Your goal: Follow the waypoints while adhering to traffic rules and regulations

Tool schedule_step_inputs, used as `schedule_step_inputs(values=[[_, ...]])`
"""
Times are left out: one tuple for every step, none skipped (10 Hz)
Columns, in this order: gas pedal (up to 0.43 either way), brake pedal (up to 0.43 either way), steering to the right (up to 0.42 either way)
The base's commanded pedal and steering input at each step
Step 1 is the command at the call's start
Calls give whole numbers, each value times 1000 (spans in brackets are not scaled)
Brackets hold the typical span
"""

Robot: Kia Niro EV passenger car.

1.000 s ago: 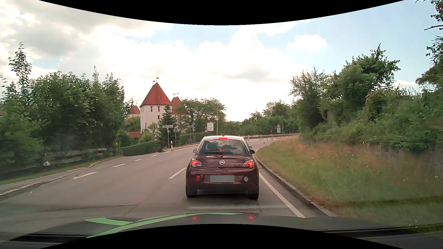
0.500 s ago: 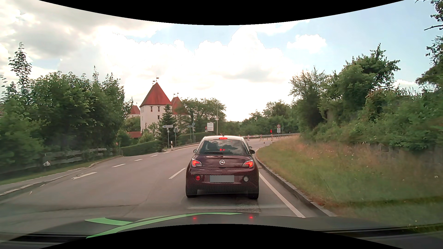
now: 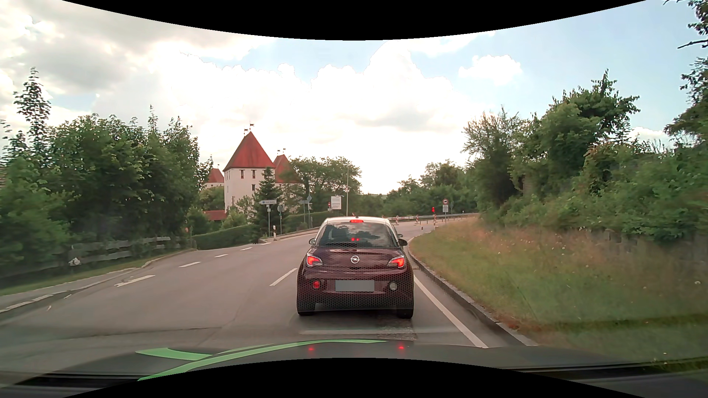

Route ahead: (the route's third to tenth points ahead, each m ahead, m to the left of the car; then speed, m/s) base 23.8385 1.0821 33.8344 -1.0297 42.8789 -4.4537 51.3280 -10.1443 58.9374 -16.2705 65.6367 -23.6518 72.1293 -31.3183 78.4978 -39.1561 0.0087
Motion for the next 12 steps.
schedule_step_inputs(values=[[0,274,25],[0,280,25],[0,274,25],[0,274,25],[0,280,25],[0,280,25],[0,274,25],[0,280,25],[0,280,25],[0,280,25],[0,280,25],[0,280,25]])
